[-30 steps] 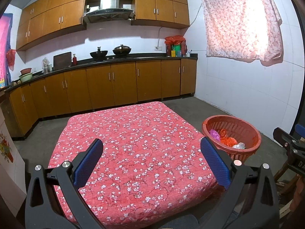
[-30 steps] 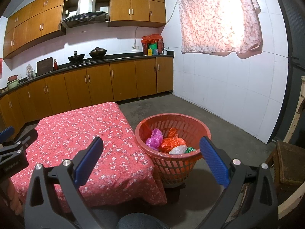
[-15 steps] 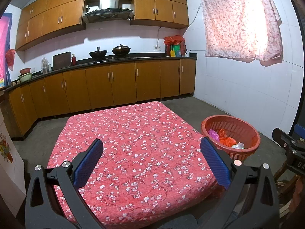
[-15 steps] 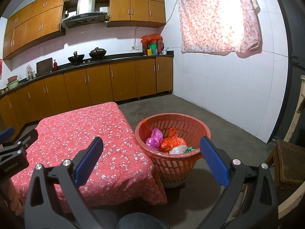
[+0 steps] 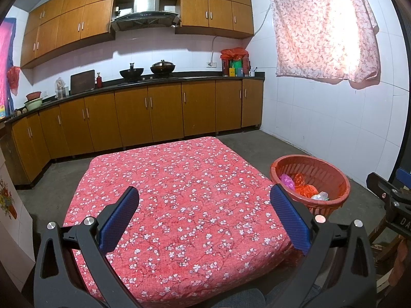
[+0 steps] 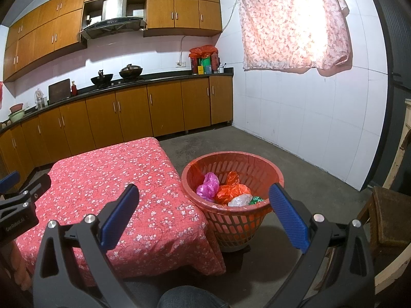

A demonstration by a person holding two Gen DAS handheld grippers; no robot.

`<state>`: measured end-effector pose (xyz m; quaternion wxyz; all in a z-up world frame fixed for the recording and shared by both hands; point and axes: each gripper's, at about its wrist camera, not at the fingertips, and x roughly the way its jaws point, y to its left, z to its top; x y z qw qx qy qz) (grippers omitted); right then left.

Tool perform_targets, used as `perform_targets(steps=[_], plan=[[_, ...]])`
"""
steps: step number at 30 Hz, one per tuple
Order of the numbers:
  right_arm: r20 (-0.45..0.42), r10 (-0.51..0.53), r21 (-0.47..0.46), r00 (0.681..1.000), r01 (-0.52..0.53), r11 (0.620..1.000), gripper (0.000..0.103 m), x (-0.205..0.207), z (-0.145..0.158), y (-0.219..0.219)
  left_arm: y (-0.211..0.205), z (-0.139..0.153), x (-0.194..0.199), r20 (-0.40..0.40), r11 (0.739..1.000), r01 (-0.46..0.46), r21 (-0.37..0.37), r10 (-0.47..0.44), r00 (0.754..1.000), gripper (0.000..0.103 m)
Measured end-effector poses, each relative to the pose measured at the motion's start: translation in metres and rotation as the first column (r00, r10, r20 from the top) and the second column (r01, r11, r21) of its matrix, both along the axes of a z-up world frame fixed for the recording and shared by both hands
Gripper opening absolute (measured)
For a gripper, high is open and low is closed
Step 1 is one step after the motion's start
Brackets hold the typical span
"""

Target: Collect trash

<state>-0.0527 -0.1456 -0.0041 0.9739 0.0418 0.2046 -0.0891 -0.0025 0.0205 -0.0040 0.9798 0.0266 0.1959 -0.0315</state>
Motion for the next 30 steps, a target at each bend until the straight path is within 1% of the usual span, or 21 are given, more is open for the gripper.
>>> perform_targets(steps=[30], plan=[[-0.002, 0.000, 0.004, 1.000, 0.000, 1.000, 0.099, -0.0011, -0.0003, 0.0008, -0.0017, -0.0014, -0.0004, -0.004, 1.000, -0.003, 0.001, 0.003, 1.000, 0.101]])
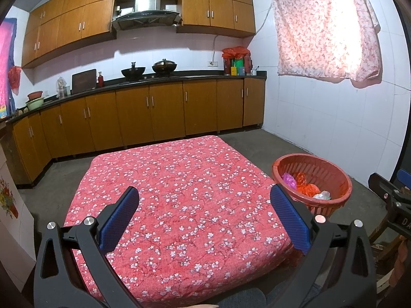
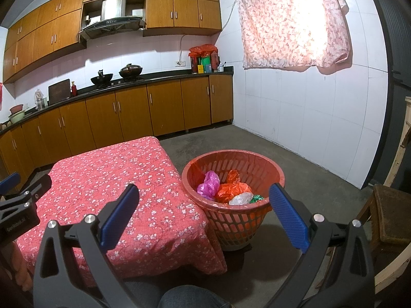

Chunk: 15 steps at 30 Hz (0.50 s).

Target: Collect trash

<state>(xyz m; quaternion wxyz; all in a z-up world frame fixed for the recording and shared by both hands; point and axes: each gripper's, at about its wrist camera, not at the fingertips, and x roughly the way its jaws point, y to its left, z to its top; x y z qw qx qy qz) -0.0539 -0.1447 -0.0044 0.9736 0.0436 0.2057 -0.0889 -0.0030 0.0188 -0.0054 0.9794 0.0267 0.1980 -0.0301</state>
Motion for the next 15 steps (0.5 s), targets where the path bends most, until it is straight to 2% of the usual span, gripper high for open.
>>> perform_targets(steps=[15], plan=[[-0.002, -0.001, 0.003, 1.000, 0.001, 1.000, 0.099, -0.0007, -0.0028, 0.0029, 0.0015, -0.0003, 0.0006, -0.001, 1.000, 0.000, 0.000, 0.000, 1.000, 0.101]])
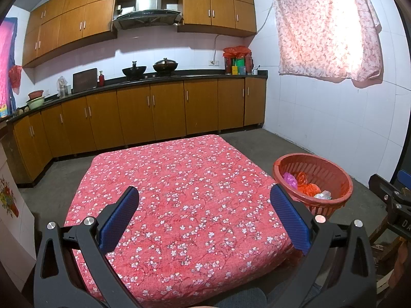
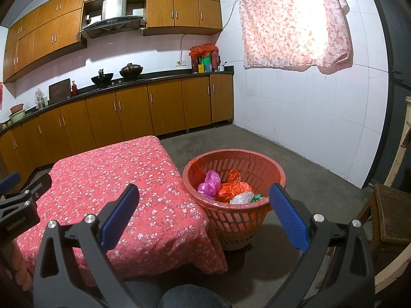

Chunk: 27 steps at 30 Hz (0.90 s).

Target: Collect trash

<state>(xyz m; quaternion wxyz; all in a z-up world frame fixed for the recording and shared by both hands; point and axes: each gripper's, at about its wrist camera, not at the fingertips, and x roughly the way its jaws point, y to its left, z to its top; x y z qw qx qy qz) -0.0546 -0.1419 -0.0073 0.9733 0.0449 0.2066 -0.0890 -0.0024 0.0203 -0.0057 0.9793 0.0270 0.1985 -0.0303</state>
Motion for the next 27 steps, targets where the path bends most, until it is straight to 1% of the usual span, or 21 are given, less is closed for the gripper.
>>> perform_targets(steps=[20, 27], plan=[[-0.001, 0.000, 0.002, 1.000, 0.000, 1.000, 0.099, 0.0001, 0.0006, -0.0012, -0.0014, 0.0013, -0.0001, -0.003, 1.000, 0.001, -0.001, -0.001, 1.000, 0.101], [0.000, -0.001, 0.003, 1.000, 0.001, 1.000, 0.099, 0.0004, -0.0005, -0.0007, 0.0028, -0.0034, -0.0010, -0.008, 1.000, 0.003, -0.005, -0.003, 1.000, 0.101]])
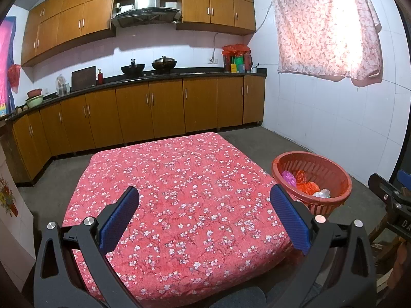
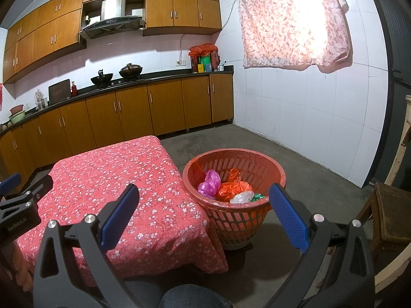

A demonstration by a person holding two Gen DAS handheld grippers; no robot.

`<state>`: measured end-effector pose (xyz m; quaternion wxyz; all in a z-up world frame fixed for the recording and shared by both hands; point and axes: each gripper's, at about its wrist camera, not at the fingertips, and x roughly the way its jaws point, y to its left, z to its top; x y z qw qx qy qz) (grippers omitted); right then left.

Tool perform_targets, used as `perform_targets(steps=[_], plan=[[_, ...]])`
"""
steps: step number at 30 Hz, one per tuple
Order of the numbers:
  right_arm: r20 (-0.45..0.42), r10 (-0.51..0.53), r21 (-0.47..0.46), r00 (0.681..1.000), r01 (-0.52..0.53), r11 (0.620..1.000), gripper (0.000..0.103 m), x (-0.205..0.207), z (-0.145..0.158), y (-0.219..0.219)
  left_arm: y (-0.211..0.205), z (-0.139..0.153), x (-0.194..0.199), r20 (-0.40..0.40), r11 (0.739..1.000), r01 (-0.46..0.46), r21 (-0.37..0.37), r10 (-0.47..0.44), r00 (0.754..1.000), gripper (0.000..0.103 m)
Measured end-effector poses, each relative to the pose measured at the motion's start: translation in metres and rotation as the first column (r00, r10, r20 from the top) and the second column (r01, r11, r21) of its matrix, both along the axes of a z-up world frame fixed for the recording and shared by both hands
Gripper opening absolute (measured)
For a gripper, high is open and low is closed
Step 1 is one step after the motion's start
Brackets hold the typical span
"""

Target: Collect trash

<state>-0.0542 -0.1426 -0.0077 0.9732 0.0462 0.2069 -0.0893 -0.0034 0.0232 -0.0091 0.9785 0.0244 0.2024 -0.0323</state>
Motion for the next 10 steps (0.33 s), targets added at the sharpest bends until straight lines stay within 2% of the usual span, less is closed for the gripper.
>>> perform_targets(steps=[10], plan=[[0.002, -0.004, 0.005, 1.000, 0.004, 1.000, 0.099, -0.0016, -0.0023, 0.0062, 0.0019, -0.0021, 0.0004, -0.003, 1.000, -0.002, 0.000, 0.002, 1.000, 0.101]])
